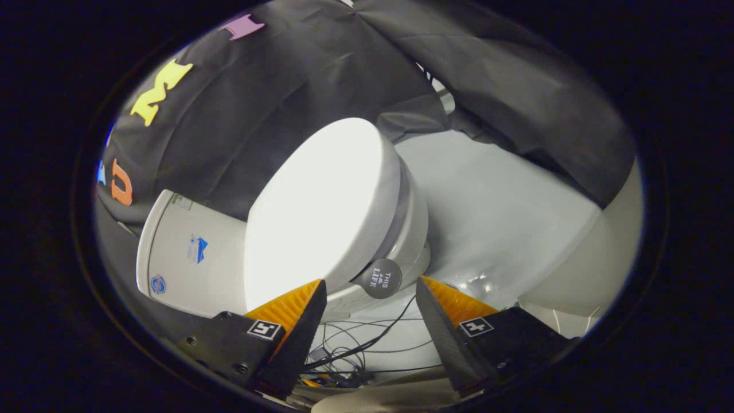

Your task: Open the toilet lid.

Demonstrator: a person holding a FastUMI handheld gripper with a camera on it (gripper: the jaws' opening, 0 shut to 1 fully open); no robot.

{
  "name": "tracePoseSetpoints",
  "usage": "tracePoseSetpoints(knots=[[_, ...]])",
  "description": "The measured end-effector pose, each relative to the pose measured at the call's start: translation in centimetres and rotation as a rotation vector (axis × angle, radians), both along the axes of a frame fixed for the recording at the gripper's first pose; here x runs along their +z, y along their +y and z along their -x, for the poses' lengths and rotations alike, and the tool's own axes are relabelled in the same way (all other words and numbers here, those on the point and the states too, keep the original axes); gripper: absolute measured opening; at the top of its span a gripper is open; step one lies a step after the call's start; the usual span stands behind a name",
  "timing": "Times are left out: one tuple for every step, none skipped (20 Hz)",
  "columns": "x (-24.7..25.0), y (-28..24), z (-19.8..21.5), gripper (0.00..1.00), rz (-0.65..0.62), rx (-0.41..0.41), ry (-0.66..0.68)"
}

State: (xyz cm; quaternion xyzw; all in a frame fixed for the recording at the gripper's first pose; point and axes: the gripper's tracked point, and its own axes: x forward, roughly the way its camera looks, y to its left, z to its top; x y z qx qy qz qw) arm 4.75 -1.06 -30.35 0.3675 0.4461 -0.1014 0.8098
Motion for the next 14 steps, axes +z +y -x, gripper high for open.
tracePoseSetpoints(knots=[[-0.2, -0.2, -0.5, 0.98, -0.023, -0.017, -0.013], [-0.2, -0.4, -0.8, 0.97, -0.041, -0.028, -0.025], [-0.6, -0.6, -1.1, 0.96, -0.059, -0.039, -0.037], [-0.9, -0.8, -1.1, 0.95, -0.069, -0.042, -0.039], [-1.2, -0.9, -1.0, 0.93, -0.079, -0.037, -0.037], [-1.5, -0.8, -0.7, 0.91, -0.087, -0.025, -0.036], [-2.0, -0.7, -0.7, 0.89, -0.095, -0.011, -0.038], [-2.2, -0.5, -0.8, 0.88, -0.104, 0.000, -0.039], [-2.5, -0.3, -0.7, 0.83, -0.117, 0.009, -0.035], [-2.8, 0.0, -0.7, 0.81, -0.131, 0.019, -0.028], [-3.2, 0.3, -0.7, 0.78, -0.140, 0.024, -0.022], [-3.2, 0.1, -0.8, 0.74, -0.142, 0.023, -0.026], [-3.3, 0.0, -1.3, 0.70, -0.154, 0.014, -0.038], [-3.3, 0.2, -1.5, 0.66, -0.176, 0.009, -0.040]])
